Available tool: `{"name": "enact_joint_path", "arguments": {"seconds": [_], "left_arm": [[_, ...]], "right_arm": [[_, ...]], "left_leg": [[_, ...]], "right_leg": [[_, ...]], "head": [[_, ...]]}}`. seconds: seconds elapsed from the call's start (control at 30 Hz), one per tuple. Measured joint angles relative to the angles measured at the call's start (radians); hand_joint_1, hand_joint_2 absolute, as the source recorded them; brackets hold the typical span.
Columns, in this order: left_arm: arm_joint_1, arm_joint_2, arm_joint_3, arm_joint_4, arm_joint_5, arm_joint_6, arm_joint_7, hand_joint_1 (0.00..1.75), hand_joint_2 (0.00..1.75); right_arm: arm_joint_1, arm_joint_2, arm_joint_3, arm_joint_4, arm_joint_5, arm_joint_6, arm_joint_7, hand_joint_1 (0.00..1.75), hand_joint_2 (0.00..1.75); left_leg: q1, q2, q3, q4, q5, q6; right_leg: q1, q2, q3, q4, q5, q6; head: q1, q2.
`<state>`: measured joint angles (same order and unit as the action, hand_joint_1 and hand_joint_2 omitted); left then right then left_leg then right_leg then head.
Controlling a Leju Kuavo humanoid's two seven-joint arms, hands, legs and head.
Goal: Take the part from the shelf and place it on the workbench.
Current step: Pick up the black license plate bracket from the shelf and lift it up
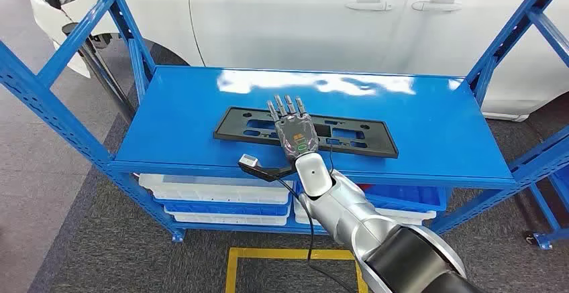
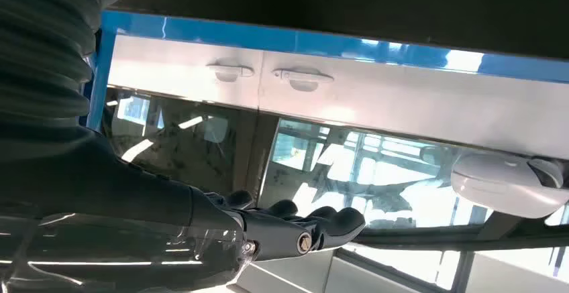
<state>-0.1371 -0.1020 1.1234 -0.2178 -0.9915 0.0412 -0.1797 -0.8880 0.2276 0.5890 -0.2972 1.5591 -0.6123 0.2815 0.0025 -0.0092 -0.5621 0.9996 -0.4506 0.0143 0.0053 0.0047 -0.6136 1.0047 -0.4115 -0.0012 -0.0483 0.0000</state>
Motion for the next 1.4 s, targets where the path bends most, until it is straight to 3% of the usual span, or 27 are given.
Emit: {"name": "enact_joint_path", "arguments": {"seconds": [0.1,0.17,0.2,0.27,0.3,0.33,0.37,0.4,0.43,0.5,0.53,0.67,0.73,0.8,0.87,0.9,0.93,0.97,1.03,1.13,1.2,1.27,1.33,1.37,1.4], "left_arm": [[0.0,0.0,0.0,0.0,0.001,0.0,0.0,0.0,0.0],[-0.001,0.001,0.0,0.0,0.002,0.0,-0.001,0.0,0.0],[-0.001,0.001,0.0,0.0,0.003,0.0,-0.001,0.0,0.0],[0.0,0.001,0.001,0.0,0.005,-0.001,-0.002,0.0,0.0],[0.001,0.0,0.001,0.0,0.006,-0.001,-0.002,0.0,0.0],[0.002,0.0,0.002,0.0,0.006,-0.001,-0.002,0.0,0.0],[0.003,0.001,0.003,0.0,0.007,-0.001,-0.003,0.0,0.0],[0.004,0.002,0.003,0.0,0.007,-0.002,-0.004,0.0,0.0],[0.004,0.003,0.004,0.0,0.008,-0.002,-0.005,0.0,0.0],[0.002,0.005,0.004,0.0,0.008,-0.003,-0.006,0.0,0.0],[0.001,0.006,0.004,0.0,0.007,-0.004,-0.006,0.0,0.0],[-0.001,0.006,0.005,0.0,0.007,-0.008,-0.001,0.0,0.0],[-0.004,0.007,0.005,0.0,0.006,-0.009,-0.001,0.0,0.0],[-0.007,0.007,0.005,0.0,0.004,-0.009,-0.001,0.0,0.0],[-0.007,0.007,0.005,0.0,0.0,-0.009,0.0,0.0,0.0],[-0.007,0.007,0.005,0.0,-0.002,-0.008,0.001,0.0,0.0],[-0.007,0.007,0.004,0.0,-0.004,-0.008,0.003,0.0,0.0],[-0.008,0.007,0.004,0.0,-0.006,-0.008,0.005,0.0,0.0],[-0.009,0.006,0.004,0.0,-0.009,-0.009,0.008,0.0,0.0],[-0.012,0.007,0.004,0.0,-0.012,-0.011,0.01,0.0,0.0],[-0.014,0.009,0.004,0.0,-0.013,-0.012,0.01,0.0,0.0],[-0.014,0.01,0.004,0.0,-0.014,-0.013,0.009,0.0,0.0],[-0.014,0.009,0.004,0.0,-0.014,-0.013,0.006,0.0,0.0],[-0.013,0.009,0.004,0.0,-0.014,-0.013,0.005,0.0,0.0],[-0.013,0.009,0.004,0.0,-0.014,-0.013,0.003,0.0,0.0]], "right_arm": [[-0.001,0.0,0.0,0.0,0.0,0.001,-0.001,0.0,1.75],[-0.004,0.003,0.0,-0.001,0.0,0.011,-0.004,0.0,1.75],[-0.005,0.006,0.001,-0.001,0.0,0.021,-0.006,0.0,1.75],[-0.006,0.011,0.002,-0.001,0.0,0.055,-0.012,0.0,1.75],[-0.006,0.012,0.002,0.001,0.0,0.08,-0.015,0.0,1.75],[-0.006,0.014,0.002,0.002,-0.001,0.11,-0.018,0.0,1.75],[-0.006,0.016,0.002,0.004,-0.001,0.143,-0.02,0.0,1.75],[-0.007,0.017,0.002,0.006,-0.002,0.176,-0.021,0.0,1.75],[-0.008,0.02,0.002,0.006,-0.003,0.204,-0.022,0.0,1.75],[-0.013,0.024,0.002,0.007,-0.004,0.242,-0.021,0.0,1.75],[-0.016,0.026,0.002,0.008,-0.004,0.252,-0.021,0.0,1.75],[-0.023,0.031,0.002,0.008,-0.006,0.278,-0.017,0.0,1.75],[-0.029,0.032,0.002,0.008,-0.009,0.298,-0.014,0.0,1.75],[-0.032,0.032,0.002,0.011,-0.015,0.332,-0.011,0.0,1.75],[-0.032,0.031,0.002,0.014,-0.022,0.379,-0.006,0.0,1.75],[-0.033,0.031,0.001,0.015,-0.026,0.401,-0.004,0.0,1.75],[-0.036,0.031,0.0,0.015,-0.029,0.424,0.0,0.0,1.75],[-0.038,0.031,-0.001,0.015,-0.032,0.439,0.004,0.0,1.75],[-0.043,0.031,-0.006,0.014,-0.033,0.459,0.014,0.0,1.75],[-0.049,0.027,-0.016,0.013,-0.027,0.468,0.041,0.02,1.75],[-0.05,0.024,-0.024,0.013,-0.015,0.476,0.073,0.49,1.75],[-0.051,0.021,-0.031,0.013,-0.005,0.496,0.108,1.04,1.75],[-0.048,0.016,-0.037,0.014,-0.001,0.521,0.141,1.13,1.75],[-0.046,0.013,-0.039,0.014,-0.001,0.532,0.156,1.13,1.75],[-0.044,0.01,-0.041,0.015,0.0,0.54,0.168,1.13,1.75]], "left_leg": [[0.002,0.001,0.003,-0.004,-0.003,-0.009],[0.002,0.002,-0.004,0.019,-0.021,-0.019],[0.003,0.002,-0.022,0.061,-0.043,-0.023],[0.008,0.003,-0.092,0.196,-0.102,-0.032],[0.01,0.003,-0.129,0.261,-0.121,-0.036],[0.012,0.003,-0.153,0.295,-0.123,-0.038],[0.013,0.004,-0.157,0.288,-0.102,-0.04],[0.015,0.004,-0.141,0.241,-0.063,-0.041],[0.017,0.005,-0.11,0.165,-0.017,-0.04],[0.016,0.005,-0.053,0.042,0.032,-0.035],[0.014,0.005,-0.042,0.015,0.036,-0.03],[0.013,0.002,-0.039,0.006,0.032,-0.008],[0.015,0.003,-0.037,0.002,0.033,0.001],[0.013,0.003,-0.036,0.003,0.031,0.007],[0.011,0.004,-0.034,0.003,0.028,0.01],[0.01,0.003,-0.031,0.003,0.026,0.01],[0.009,0.003,-0.026,0.004,0.024,0.009],[0.008,0.002,-0.021,0.003,0.02,0.008],[0.005,0.002,-0.013,0.004,0.014,0.002],[0.004,0.002,-0.01,0.002,0.01,-0.013],[0.005,0.003,-0.011,0.015,-0.003,-0.023],[0.008,0.003,-0.047,0.097,-0.052,-0.032],[0.011,0.004,-0.113,0.229,-0.11,-0.039],[0.012,0.004,-0.136,0.271,-0.12,-0.042],[0.013,0.004,-0.142,0.277,-0.109,-0.042]], "right_leg": [[-0.001,0.002,0.001,-0.003,-0.002,-0.007],[-0.007,0.002,0.01,-0.012,-0.002,-0.016],[-0.01,0.001,0.015,-0.017,-0.002,-0.02],[-0.011,0.0,0.02,-0.018,-0.006,-0.026],[-0.01,0.0,0.021,-0.017,-0.009,-0.027],[-0.01,0.0,0.023,-0.016,-0.011,-0.026],[-0.011,0.001,0.027,-0.015,-0.015,-0.025],[-0.011,0.001,0.032,-0.013,-0.02,-0.023],[-0.012,0.002,0.038,-0.01,-0.025,-0.02],[-0.009,0.003,0.044,-0.005,-0.035,-0.011],[-0.008,0.003,0.043,-0.004,-0.038,-0.006],[-0.009,0.002,0.037,0.007,-0.049,0.015],[-0.012,0.001,0.0,0.083,-0.09,0.025],[-0.012,0.0,-0.074,0.22,-0.144,0.03],[-0.012,0.0,-0.126,0.299,-0.154,0.029],[-0.012,0.0,-0.125,0.286,-0.132,0.026],[-0.011,0.0,-0.105,0.236,-0.096,0.021],[-0.009,0.0,-0.072,0.163,-0.054,0.014],[-0.002,0.0,-0.013,0.04,-0.007,0.002],[0.003,0.002,0.003,0.001,-0.004,-0.009],[-0.003,0.002,0.012,-0.011,0.0,-0.018],[-0.009,0.001,0.019,-0.021,0.005,-0.026],[-0.008,0.001,0.018,-0.021,0.005,-0.028],[-0.008,0.001,0.017,-0.021,0.004,-0.028],[-0.007,0.001,0.017,-0.02,0.003,-0.028]], "head": [[0.0,0.0],[0.0,0.0],[0.0,0.0],[0.0,0.0],[0.0,0.0],[0.0,0.0],[0.0,0.0],[0.0,0.0],[0.0,0.0],[0.0,0.0],[0.0,0.0],[0.0,0.0],[0.0,0.0],[0.0,0.0],[0.0,0.0],[0.0,0.0],[0.0,0.0],[0.0,0.0],[0.0,0.0],[0.0,0.0],[0.0,0.0],[0.0,0.0],[0.0,0.0],[0.0,0.0],[0.0,0.0]]}}
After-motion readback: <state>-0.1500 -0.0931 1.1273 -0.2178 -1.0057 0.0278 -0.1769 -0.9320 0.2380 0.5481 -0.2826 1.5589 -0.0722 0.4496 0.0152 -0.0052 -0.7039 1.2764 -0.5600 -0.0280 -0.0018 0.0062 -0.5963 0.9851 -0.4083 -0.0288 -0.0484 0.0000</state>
